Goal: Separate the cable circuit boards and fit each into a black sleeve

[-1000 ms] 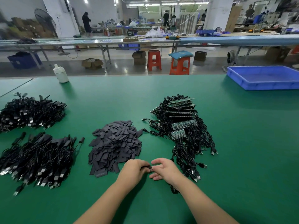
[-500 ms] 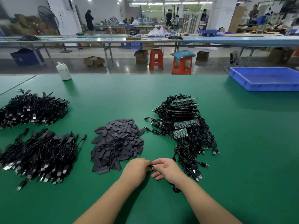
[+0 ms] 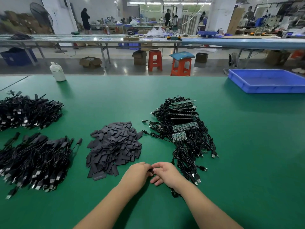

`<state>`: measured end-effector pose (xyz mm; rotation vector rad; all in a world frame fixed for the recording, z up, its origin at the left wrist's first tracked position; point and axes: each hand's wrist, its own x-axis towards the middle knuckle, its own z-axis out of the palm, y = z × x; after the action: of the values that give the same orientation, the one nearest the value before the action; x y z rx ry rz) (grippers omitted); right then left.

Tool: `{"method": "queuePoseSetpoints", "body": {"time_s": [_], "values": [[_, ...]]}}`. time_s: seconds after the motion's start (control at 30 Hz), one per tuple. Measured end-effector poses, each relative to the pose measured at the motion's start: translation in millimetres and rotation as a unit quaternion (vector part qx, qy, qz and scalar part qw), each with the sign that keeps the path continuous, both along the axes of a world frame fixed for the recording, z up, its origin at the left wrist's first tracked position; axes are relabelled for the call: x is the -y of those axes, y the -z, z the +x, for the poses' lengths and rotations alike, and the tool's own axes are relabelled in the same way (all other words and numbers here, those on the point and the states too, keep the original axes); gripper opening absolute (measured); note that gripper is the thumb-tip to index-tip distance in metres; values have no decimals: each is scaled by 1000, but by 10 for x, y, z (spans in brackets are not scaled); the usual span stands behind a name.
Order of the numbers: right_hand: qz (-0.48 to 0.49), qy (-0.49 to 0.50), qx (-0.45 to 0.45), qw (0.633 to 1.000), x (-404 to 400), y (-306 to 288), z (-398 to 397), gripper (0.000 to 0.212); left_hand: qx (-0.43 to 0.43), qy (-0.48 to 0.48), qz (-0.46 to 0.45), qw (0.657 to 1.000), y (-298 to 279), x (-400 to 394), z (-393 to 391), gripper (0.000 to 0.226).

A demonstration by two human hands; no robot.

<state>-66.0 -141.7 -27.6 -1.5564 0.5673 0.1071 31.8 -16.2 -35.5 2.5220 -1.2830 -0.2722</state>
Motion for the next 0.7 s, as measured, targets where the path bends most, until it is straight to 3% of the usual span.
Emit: {"method": "queuePoseSetpoints", "body": {"time_s": [0.27,0.37,0.47,0.57,0.63,0.7], "values": [[2,3,3,1000,-13,-8,-7,30,86,48,100,990,-67,44,-58,21],[7,-2,11,1000,-14,-29,-19,28,95,55,80,991,-82,46,-88,34],[20,2,13,1000,-22,-50,-20,29,8,-11,-50,999,-48,8,-96,67],[38,35,25,998,-11,-77,-22,30,-155,-105,-196,962,-89,-29,-164,85],[83,98,48,991,2,-106,6,27,-268,-171,-265,910,-106,-50,-248,81],[191,183,104,959,6,-141,67,26,-317,-176,-251,898,-104,-65,-325,54]]}}
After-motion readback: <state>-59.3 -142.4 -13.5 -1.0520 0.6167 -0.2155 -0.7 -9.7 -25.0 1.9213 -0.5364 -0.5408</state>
